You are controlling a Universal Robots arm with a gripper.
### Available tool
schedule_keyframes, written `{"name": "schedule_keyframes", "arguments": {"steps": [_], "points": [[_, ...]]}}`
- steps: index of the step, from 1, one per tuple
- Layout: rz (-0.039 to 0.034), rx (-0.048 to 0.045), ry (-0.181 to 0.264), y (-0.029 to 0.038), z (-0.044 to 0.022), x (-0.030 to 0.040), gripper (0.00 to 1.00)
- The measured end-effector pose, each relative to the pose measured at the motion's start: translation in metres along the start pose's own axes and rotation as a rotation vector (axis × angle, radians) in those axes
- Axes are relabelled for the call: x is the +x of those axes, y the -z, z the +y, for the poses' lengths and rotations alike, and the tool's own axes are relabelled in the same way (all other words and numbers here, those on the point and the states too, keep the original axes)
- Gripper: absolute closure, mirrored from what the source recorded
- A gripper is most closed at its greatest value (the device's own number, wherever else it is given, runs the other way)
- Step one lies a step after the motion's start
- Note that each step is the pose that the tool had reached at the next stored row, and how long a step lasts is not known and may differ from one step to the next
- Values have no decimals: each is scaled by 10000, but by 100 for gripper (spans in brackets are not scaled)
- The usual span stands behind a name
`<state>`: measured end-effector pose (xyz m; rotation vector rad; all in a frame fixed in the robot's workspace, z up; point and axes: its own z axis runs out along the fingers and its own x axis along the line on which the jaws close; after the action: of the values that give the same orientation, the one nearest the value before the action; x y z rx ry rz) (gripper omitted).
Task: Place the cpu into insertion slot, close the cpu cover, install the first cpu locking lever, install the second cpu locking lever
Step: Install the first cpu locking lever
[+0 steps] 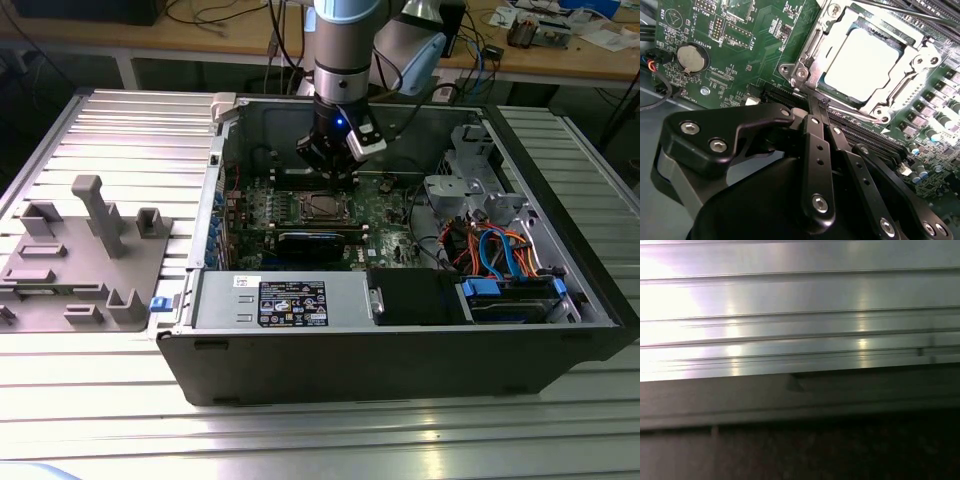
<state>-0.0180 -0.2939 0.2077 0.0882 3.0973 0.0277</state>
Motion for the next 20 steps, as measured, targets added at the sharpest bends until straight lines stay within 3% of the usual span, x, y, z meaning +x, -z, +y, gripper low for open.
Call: {"name": "schedule_keyframes", "arguments": {"steps": [10, 15, 20], "points": [[0, 0, 0, 1, 0, -1, 89], [5, -6, -2, -62, 0, -8, 89], [0, -5, 0, -60, 0, -10, 89]]}}
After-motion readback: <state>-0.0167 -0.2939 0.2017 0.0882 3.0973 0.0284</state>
